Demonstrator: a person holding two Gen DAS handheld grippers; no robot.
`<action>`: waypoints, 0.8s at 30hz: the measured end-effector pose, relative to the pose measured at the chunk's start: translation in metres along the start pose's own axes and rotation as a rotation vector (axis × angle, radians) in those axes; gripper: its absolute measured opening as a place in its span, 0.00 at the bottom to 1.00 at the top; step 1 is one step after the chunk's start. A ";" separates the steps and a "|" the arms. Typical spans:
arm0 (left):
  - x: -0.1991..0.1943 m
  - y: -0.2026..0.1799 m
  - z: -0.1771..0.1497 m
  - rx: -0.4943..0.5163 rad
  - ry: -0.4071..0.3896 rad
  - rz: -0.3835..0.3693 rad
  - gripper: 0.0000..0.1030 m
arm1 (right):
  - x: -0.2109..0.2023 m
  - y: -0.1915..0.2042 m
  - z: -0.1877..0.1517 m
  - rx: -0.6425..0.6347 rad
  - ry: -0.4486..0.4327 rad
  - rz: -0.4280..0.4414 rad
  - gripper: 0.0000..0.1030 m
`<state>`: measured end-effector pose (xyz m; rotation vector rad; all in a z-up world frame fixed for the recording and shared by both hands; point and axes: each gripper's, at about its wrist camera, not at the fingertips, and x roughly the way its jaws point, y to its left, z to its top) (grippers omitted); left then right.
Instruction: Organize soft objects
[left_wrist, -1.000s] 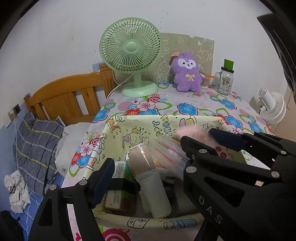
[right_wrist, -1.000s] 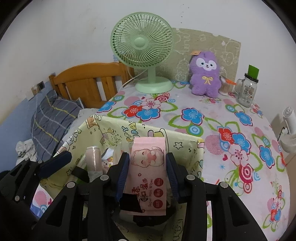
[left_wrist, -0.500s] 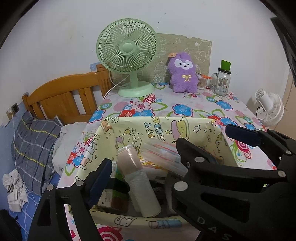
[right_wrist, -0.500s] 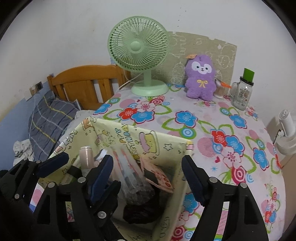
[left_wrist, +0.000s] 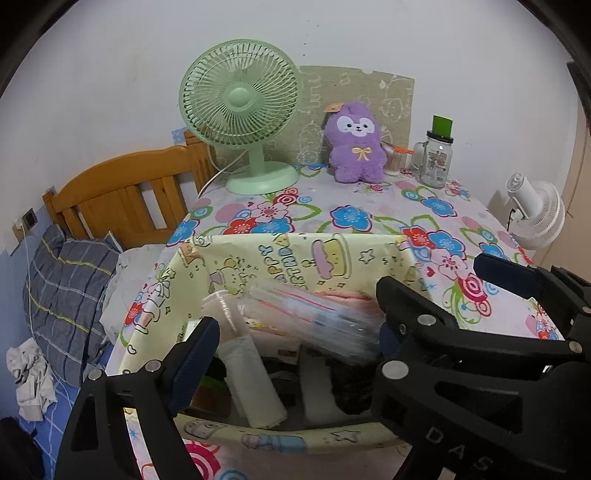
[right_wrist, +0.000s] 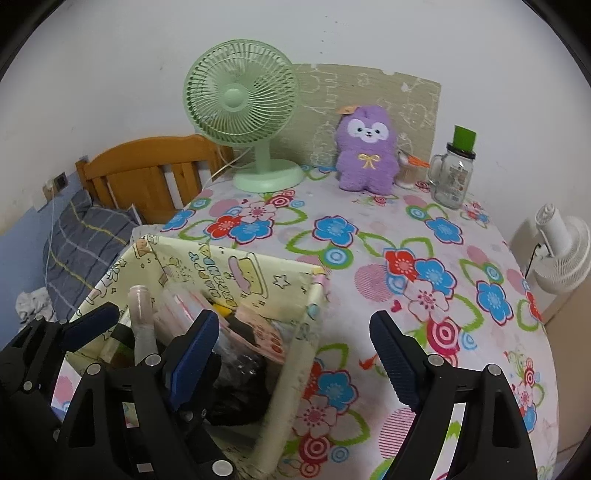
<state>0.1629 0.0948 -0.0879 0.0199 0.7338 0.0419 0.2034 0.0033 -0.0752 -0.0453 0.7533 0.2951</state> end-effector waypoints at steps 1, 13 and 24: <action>-0.001 -0.002 0.000 0.002 -0.003 -0.001 0.87 | -0.002 -0.004 -0.001 0.009 0.001 0.000 0.84; -0.020 -0.024 -0.002 0.005 -0.022 -0.013 0.88 | -0.030 -0.031 -0.008 0.008 -0.020 -0.042 0.84; -0.032 -0.040 -0.012 -0.002 -0.020 -0.021 0.90 | -0.053 -0.057 -0.024 0.027 -0.018 -0.079 0.84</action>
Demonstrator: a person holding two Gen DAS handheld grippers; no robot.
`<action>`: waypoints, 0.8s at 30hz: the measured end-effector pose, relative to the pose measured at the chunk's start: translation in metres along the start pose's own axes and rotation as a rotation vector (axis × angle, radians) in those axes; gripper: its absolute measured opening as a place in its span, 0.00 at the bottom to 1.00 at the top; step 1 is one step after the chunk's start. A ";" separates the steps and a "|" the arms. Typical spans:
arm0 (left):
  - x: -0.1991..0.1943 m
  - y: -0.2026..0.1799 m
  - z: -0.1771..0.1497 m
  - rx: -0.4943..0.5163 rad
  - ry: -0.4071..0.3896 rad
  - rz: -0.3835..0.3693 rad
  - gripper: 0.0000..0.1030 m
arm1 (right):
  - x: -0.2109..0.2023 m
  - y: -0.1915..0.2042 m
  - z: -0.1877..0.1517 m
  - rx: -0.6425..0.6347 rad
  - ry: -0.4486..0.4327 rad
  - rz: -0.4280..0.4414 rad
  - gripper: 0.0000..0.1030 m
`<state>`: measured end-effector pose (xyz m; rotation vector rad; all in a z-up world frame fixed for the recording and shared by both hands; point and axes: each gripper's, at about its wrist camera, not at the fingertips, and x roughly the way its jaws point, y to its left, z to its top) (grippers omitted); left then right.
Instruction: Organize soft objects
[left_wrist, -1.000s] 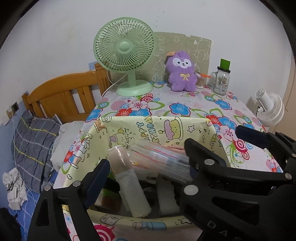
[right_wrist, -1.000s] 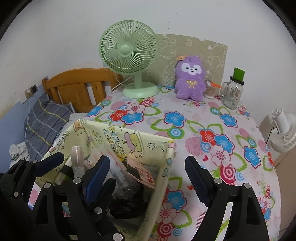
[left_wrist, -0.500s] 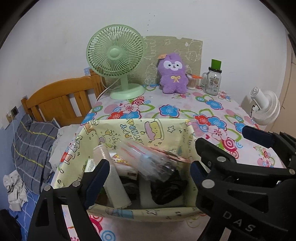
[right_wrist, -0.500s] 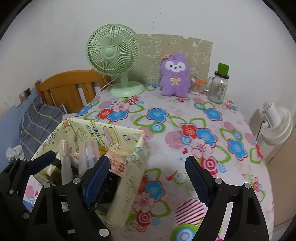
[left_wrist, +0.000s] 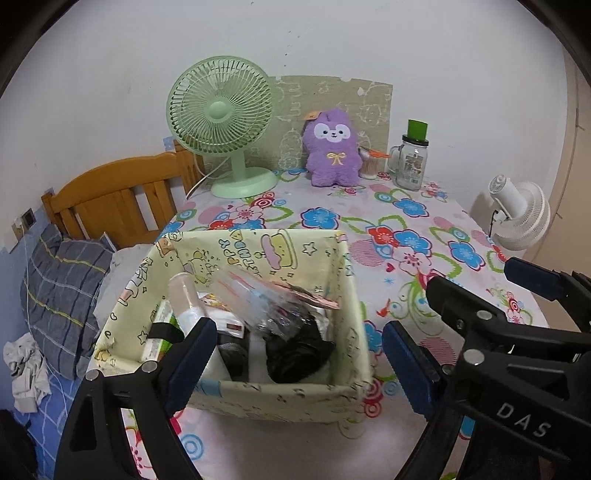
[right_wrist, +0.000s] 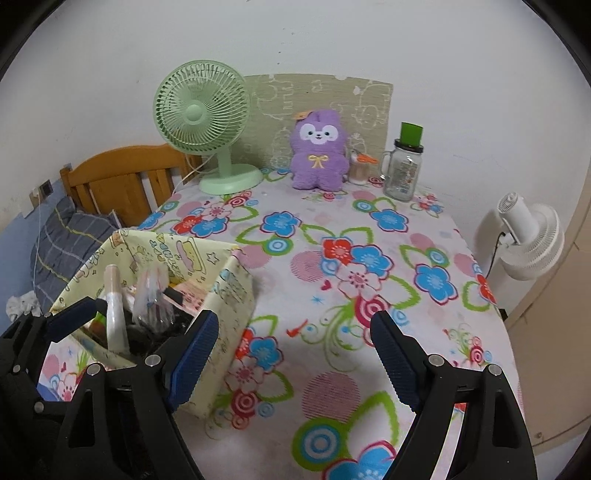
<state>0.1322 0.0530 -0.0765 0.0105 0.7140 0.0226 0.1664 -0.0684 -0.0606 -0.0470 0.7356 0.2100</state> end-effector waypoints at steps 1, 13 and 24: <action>-0.003 -0.003 -0.001 0.004 -0.002 -0.001 0.90 | -0.003 -0.003 -0.002 0.005 -0.001 -0.001 0.84; -0.028 -0.030 -0.006 0.028 -0.035 -0.018 0.95 | -0.038 -0.041 -0.020 0.064 -0.029 -0.035 0.88; -0.059 -0.051 -0.009 0.052 -0.079 -0.035 0.99 | -0.073 -0.073 -0.032 0.110 -0.077 -0.070 0.92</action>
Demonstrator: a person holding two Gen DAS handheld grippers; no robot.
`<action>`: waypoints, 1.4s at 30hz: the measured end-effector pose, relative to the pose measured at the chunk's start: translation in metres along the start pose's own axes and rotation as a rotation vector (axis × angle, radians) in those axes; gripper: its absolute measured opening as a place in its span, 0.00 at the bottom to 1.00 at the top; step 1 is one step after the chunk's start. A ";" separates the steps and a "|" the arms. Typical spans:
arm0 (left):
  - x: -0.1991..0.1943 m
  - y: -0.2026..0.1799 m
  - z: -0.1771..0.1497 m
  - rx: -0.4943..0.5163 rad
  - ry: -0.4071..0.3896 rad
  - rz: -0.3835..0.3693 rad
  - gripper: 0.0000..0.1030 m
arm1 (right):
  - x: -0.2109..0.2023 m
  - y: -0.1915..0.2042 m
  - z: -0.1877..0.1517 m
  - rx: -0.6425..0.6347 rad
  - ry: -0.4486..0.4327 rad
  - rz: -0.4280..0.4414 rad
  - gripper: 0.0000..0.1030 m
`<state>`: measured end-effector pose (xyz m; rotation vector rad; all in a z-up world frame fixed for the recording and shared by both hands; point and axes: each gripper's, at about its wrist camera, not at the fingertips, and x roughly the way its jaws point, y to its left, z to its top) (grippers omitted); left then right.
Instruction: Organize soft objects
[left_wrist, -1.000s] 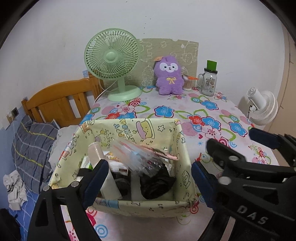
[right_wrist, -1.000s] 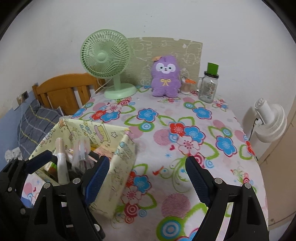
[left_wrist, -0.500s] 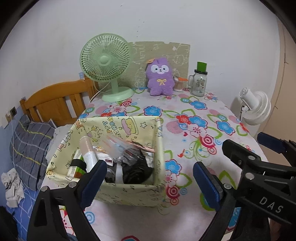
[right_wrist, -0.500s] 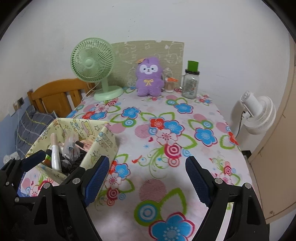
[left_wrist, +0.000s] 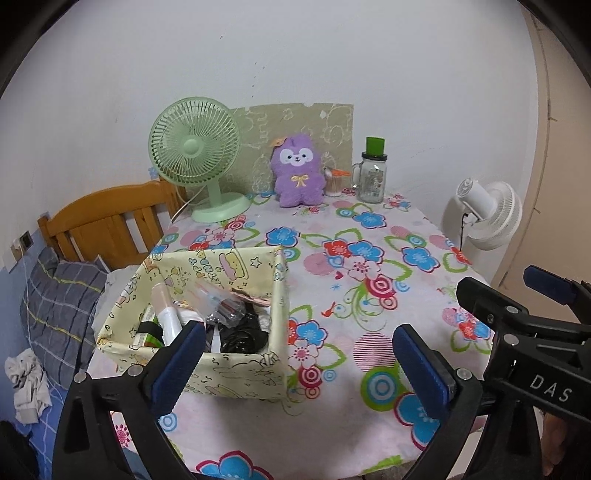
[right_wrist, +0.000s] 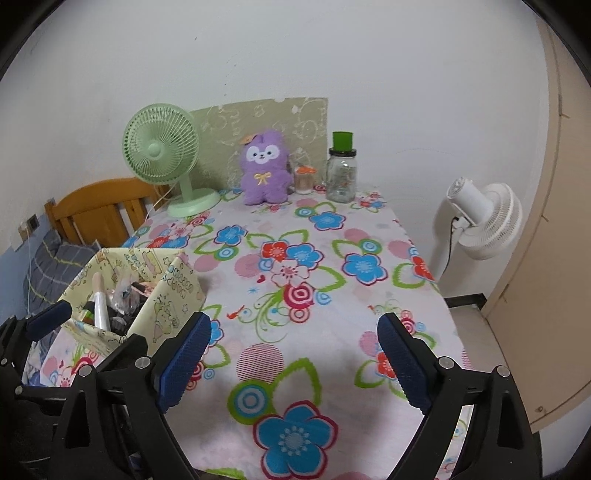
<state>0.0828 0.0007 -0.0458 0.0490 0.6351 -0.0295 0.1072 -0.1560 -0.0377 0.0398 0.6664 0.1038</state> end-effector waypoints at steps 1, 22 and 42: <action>-0.002 -0.001 0.000 0.000 -0.003 0.001 1.00 | -0.003 -0.002 0.000 0.003 -0.005 -0.002 0.92; -0.062 -0.007 -0.001 -0.002 -0.084 0.013 1.00 | -0.071 -0.029 -0.009 0.034 -0.102 -0.050 0.93; -0.095 -0.006 0.000 -0.014 -0.148 0.012 1.00 | -0.109 -0.021 -0.015 0.038 -0.165 -0.047 0.95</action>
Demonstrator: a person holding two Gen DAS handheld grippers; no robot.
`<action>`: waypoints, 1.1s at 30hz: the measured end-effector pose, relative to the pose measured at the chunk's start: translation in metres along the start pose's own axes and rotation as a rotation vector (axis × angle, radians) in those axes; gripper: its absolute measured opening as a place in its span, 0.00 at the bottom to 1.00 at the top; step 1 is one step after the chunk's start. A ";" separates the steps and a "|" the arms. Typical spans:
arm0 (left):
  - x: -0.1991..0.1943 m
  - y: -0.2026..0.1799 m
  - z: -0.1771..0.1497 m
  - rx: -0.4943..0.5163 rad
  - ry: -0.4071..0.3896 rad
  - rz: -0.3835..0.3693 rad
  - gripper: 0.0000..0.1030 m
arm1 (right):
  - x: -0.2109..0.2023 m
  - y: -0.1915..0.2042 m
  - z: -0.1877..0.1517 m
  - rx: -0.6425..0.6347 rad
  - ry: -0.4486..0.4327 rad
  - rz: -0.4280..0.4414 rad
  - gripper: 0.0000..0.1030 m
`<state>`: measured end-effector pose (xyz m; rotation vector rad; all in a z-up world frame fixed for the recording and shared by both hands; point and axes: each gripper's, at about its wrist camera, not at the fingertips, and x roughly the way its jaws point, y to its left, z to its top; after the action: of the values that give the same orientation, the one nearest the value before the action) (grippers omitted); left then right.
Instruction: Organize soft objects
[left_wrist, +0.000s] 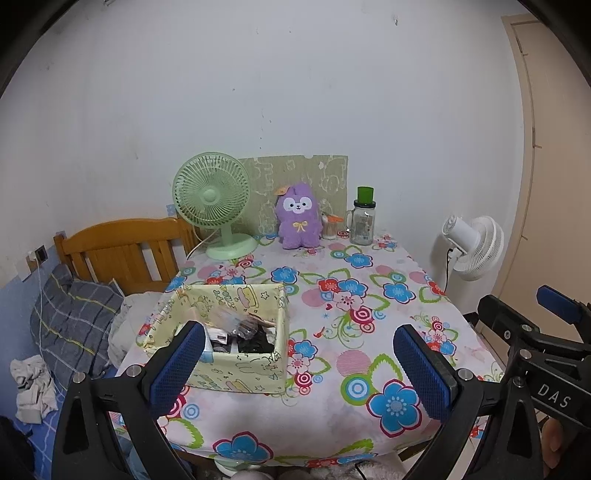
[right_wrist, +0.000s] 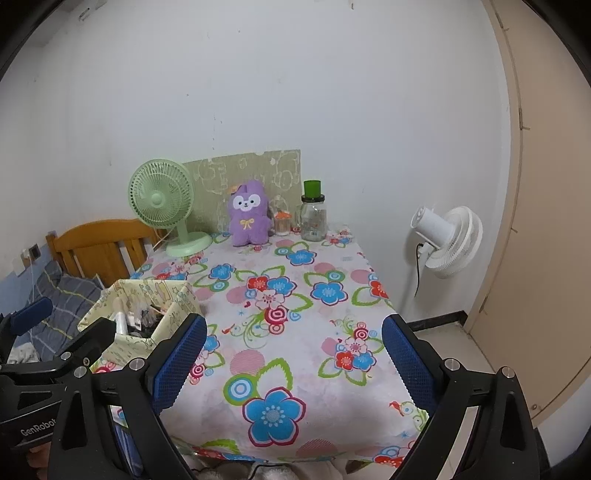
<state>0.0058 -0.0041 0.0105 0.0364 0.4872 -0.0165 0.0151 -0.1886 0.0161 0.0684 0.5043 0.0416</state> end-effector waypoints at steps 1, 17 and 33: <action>-0.001 0.000 0.000 0.001 -0.003 0.003 1.00 | -0.001 0.001 0.000 -0.002 -0.003 -0.001 0.94; -0.004 0.005 0.000 -0.002 -0.007 0.014 1.00 | -0.006 0.005 0.001 -0.005 -0.015 0.009 0.94; 0.000 0.005 0.001 -0.009 0.008 0.005 1.00 | -0.006 0.004 0.003 0.001 -0.011 0.002 0.95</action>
<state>0.0061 0.0008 0.0119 0.0293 0.4949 -0.0095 0.0114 -0.1850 0.0218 0.0702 0.4936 0.0431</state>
